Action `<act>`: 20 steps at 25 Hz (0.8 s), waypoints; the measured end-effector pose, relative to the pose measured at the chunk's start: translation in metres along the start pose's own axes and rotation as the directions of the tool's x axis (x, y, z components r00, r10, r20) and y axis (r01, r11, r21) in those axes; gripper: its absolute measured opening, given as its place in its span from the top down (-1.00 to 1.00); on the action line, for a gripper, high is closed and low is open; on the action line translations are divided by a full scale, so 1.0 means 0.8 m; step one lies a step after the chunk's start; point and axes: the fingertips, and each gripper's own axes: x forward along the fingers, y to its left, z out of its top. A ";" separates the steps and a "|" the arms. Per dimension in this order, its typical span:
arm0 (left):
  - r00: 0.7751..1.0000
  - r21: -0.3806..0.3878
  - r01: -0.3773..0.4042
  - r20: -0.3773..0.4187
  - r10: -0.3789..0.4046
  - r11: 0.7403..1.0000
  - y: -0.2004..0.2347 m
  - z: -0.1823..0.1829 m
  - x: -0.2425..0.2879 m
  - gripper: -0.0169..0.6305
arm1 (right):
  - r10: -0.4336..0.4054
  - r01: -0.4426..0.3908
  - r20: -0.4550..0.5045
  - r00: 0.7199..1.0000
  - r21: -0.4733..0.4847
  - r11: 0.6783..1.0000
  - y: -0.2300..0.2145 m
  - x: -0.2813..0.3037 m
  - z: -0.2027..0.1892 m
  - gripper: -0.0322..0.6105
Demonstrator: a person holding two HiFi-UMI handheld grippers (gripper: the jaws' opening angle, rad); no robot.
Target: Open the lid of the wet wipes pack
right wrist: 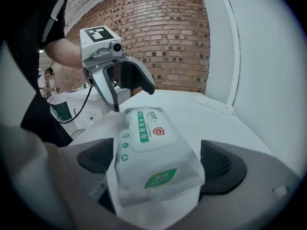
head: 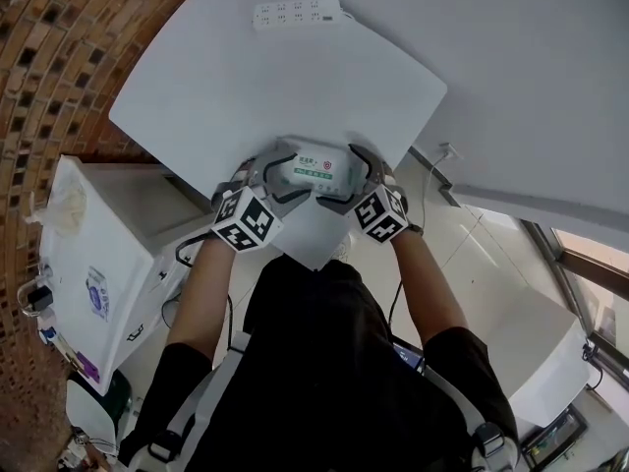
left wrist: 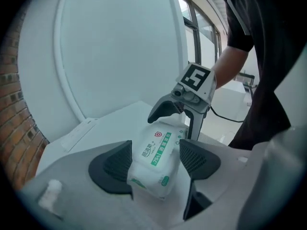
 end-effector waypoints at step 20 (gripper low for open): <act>0.954 0.238 0.216 -0.256 -0.154 0.947 -0.006 -0.022 0.043 -0.05 | -0.003 0.002 -0.068 0.998 -0.021 1.000 0.005 0.022 -0.013 -0.68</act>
